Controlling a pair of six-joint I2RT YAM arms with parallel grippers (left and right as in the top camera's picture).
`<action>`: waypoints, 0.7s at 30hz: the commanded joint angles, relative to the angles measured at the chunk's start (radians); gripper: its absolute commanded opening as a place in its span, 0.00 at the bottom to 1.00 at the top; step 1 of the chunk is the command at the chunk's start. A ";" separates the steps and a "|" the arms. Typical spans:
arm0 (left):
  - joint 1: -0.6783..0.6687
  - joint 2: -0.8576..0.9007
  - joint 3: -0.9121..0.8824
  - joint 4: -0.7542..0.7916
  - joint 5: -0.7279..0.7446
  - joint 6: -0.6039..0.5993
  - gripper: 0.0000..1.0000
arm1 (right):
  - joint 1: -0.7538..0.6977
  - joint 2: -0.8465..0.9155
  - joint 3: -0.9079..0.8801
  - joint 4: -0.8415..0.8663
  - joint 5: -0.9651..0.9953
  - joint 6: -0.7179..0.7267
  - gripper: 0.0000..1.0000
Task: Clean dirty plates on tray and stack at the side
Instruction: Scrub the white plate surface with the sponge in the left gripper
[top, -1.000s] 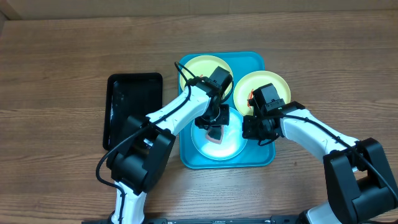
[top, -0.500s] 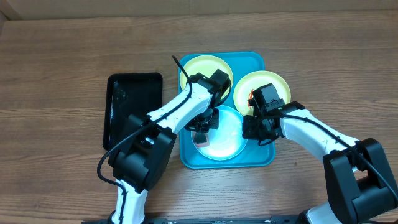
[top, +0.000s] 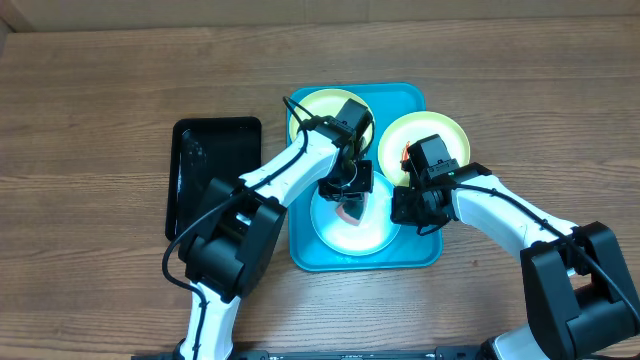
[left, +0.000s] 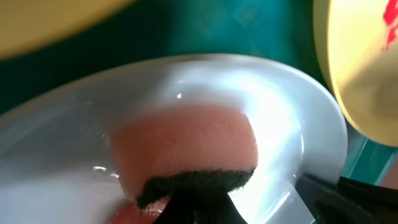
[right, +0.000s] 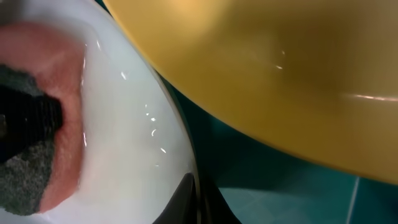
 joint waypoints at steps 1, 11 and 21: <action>-0.017 0.061 -0.002 -0.063 0.037 0.015 0.04 | 0.000 0.019 -0.019 -0.011 0.055 -0.003 0.04; 0.022 0.060 0.077 -0.311 -0.457 0.017 0.04 | 0.000 0.019 -0.019 -0.011 0.055 -0.003 0.04; -0.015 0.061 0.052 -0.002 0.200 0.136 0.04 | 0.000 0.019 -0.019 -0.015 0.055 -0.003 0.04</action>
